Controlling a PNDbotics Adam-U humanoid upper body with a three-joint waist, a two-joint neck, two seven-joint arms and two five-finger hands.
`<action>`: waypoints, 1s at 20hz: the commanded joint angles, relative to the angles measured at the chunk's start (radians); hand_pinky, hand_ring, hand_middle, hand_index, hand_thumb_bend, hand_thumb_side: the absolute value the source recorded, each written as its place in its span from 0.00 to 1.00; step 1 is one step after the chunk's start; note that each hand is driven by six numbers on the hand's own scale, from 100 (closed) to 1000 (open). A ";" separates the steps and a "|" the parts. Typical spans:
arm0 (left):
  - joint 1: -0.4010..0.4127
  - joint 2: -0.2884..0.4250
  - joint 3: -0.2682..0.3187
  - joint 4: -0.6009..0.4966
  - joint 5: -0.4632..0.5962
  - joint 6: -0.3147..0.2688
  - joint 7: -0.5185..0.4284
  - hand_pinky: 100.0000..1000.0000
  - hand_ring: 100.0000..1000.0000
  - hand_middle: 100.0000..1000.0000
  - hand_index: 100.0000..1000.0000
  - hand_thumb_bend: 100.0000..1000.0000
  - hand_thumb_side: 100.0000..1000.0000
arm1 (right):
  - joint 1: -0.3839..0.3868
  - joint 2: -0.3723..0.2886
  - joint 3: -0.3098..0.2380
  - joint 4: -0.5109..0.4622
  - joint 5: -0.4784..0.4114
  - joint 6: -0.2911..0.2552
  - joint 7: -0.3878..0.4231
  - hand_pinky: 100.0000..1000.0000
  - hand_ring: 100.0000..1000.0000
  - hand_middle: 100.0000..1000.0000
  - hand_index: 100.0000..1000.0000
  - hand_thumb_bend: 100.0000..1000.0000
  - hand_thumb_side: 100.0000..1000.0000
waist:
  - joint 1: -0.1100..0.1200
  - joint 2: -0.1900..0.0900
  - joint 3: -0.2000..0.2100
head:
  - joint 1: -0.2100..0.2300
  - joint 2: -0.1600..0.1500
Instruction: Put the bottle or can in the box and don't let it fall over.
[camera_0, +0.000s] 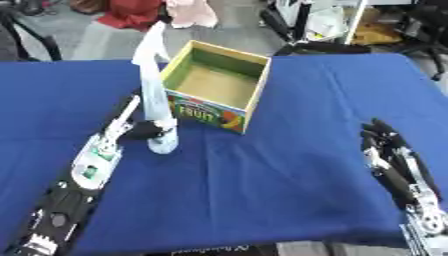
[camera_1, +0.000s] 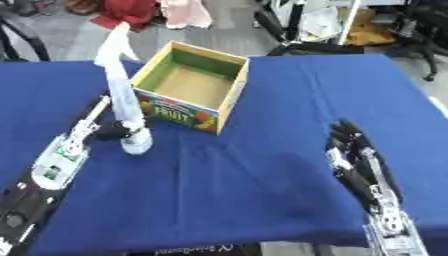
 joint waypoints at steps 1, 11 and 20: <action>-0.029 0.001 -0.003 0.005 0.002 -0.001 0.006 0.80 0.88 0.88 0.39 0.03 0.08 | -0.015 -0.006 0.000 -0.024 -0.005 -0.001 0.004 0.93 0.90 0.85 0.95 0.00 0.42 | -0.001 -0.012 -0.002 | 0.001 -0.002; -0.057 0.043 0.034 -0.093 0.160 0.043 0.074 0.76 0.84 0.83 0.23 0.00 0.10 | -0.014 -0.005 0.000 -0.023 -0.004 -0.001 0.003 0.93 0.90 0.85 0.95 0.00 0.42 | 0.000 -0.013 -0.003 | -0.004 -0.002; -0.234 0.104 0.057 -0.061 0.230 0.060 0.152 0.77 0.85 0.84 0.25 0.00 0.12 | -0.027 0.008 0.020 -0.021 -0.009 -0.001 0.018 0.93 0.90 0.85 0.95 0.00 0.43 | -0.010 -0.005 -0.051 | 0.028 -0.002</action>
